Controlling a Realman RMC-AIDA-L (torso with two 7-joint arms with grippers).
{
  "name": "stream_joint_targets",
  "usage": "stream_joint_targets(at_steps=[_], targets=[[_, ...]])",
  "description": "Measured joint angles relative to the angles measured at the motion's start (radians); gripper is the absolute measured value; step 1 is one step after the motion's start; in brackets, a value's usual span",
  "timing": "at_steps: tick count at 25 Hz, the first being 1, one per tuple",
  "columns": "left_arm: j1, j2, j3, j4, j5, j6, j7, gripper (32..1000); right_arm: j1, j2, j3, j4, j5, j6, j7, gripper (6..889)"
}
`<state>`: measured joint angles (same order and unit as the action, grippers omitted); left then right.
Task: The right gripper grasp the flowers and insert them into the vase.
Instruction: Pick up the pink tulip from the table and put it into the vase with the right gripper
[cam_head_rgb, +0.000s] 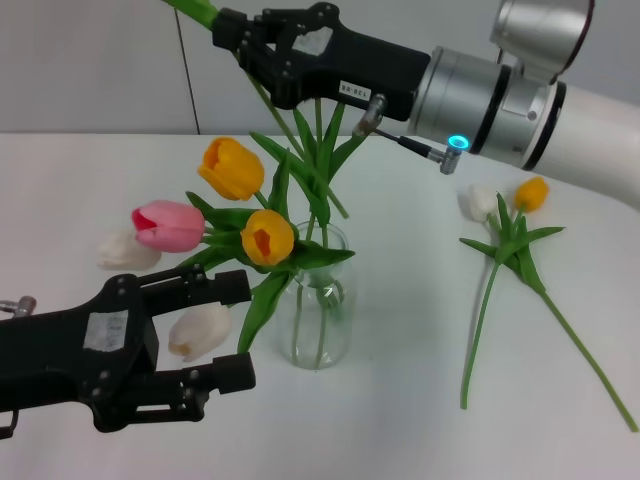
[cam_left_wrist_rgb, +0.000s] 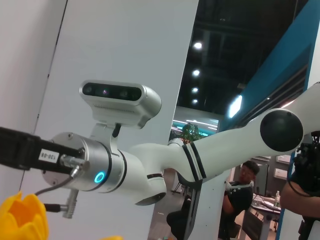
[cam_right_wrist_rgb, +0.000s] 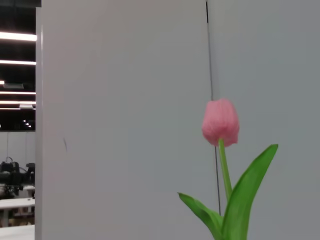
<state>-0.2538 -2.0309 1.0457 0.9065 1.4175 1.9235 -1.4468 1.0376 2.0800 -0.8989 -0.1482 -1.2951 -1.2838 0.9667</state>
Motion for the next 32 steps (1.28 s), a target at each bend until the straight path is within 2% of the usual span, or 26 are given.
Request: stream_joint_targets(at_steps=[5, 15, 25, 32], targets=[[-0.003, 0.0000, 0.001, 0.000, 0.000, 0.000, 0.000, 831, 0.034, 0.000, -0.001, 0.065, 0.068, 0.000, -0.078, 37], [-0.017, -0.0013, 0.004, -0.001, 0.000, 0.000, 0.000, 831, 0.052, 0.000, 0.001, 0.145, 0.073, -0.001, -0.172, 37], [-0.021, -0.0016, 0.004, -0.002, -0.002, 0.000, 0.002, 831, 0.053, 0.000, 0.002, 0.171, 0.070, 0.003, -0.205, 36], [-0.049, -0.0016, 0.006, -0.042, -0.001, 0.000, 0.004, 831, 0.055, 0.000, 0.002, 0.174, 0.070, 0.011, -0.209, 34]])
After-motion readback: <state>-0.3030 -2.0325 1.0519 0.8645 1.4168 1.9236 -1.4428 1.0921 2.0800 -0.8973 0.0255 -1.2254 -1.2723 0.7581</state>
